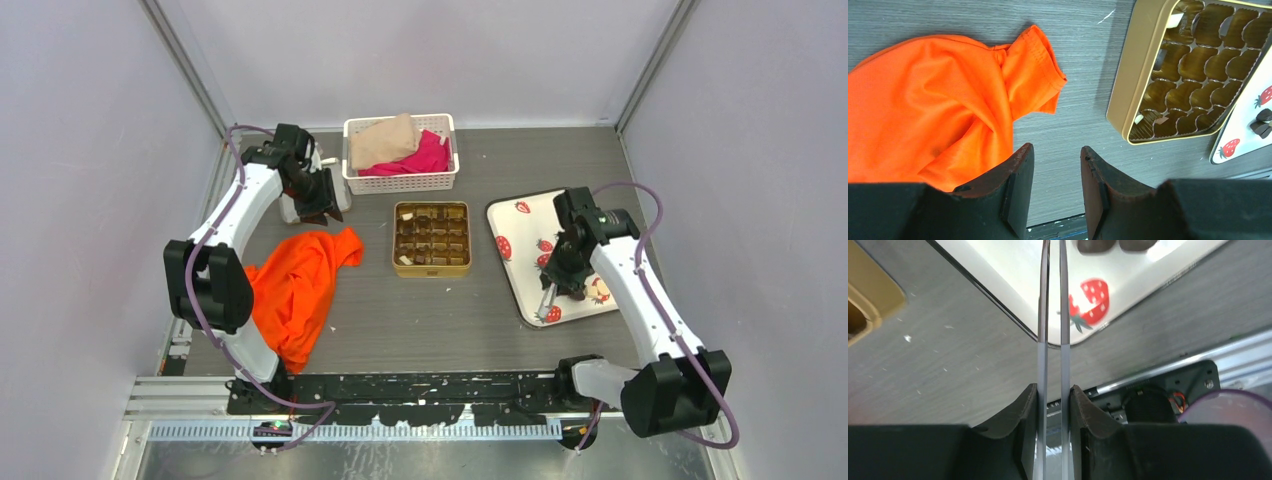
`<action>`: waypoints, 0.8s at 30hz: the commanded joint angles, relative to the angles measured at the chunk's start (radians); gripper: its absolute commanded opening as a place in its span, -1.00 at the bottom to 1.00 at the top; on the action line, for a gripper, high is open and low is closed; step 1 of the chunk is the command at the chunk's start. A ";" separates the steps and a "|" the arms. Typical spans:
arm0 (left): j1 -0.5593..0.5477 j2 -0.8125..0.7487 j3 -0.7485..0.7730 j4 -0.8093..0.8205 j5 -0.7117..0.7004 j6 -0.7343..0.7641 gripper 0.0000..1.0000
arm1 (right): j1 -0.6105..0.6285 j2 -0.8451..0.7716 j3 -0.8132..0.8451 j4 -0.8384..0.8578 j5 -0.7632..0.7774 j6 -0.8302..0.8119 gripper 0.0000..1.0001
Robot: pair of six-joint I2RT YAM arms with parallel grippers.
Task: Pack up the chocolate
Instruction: Place the fake chocolate in the packing box, then pick up the fake chocolate from the plate.
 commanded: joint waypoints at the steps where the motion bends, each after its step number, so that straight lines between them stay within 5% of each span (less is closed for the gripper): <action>1: 0.008 -0.001 0.050 0.013 0.008 0.014 -0.19 | 0.007 -0.073 -0.057 -0.070 0.005 0.048 -0.46; 24: 0.008 -0.012 0.039 0.011 0.015 0.011 -0.19 | 0.007 -0.164 -0.247 0.028 -0.156 0.119 -0.13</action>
